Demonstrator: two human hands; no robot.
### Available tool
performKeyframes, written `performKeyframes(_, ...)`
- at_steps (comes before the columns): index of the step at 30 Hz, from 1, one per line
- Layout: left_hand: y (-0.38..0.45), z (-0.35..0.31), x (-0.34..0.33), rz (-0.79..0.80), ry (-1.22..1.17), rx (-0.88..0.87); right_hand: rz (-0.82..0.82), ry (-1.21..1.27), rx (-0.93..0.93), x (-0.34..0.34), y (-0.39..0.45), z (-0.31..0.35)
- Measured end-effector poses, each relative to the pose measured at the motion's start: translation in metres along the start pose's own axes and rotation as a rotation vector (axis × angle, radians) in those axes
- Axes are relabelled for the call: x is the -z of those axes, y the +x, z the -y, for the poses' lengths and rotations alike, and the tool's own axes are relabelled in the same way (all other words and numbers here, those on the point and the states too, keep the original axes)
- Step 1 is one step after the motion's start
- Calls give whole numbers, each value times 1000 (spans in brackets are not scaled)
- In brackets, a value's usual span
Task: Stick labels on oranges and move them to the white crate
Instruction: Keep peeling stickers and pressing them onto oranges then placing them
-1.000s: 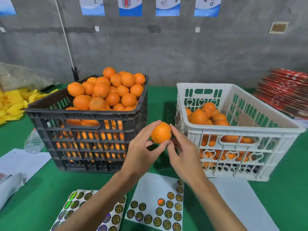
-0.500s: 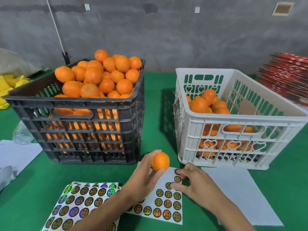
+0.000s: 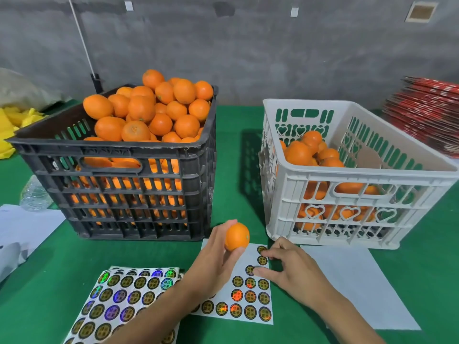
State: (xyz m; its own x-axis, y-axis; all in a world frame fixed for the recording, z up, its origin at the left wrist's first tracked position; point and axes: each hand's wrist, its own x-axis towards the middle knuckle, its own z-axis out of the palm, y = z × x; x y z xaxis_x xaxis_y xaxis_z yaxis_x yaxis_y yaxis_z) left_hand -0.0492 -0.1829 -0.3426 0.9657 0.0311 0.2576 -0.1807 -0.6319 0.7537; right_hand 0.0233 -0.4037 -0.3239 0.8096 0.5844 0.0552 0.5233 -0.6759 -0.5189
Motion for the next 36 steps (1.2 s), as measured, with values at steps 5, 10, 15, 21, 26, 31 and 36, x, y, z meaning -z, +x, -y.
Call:
performKeyframes(5, -1, 1, -1, 13, 15, 13, 7, -74, 80, 1, 3, -1)
performKeyframes(10, 1, 1, 0, 28, -21, 42, 12, -244, 204, 2, 2, 0)
performKeyframes(15, 3, 2, 1, 34, -22, 49, 36, -271, 207, 3, -2, -1)
performKeyframes(21, 2, 2, 0, 42, -34, 55, 18, -160, 239, 0, -5, -1)
performKeyframes(26, 3, 4, -1, 41, -42, 64, -119, 38, 45, -11, -4, 3)
performKeyframes(31, 3, 4, -1, 51, -26, 62, -27, 245, -154, -9, 4, 5)
performKeyframes(36, 2, 7, -2, 41, -37, 58, -126, 502, -269, -8, 12, 3)
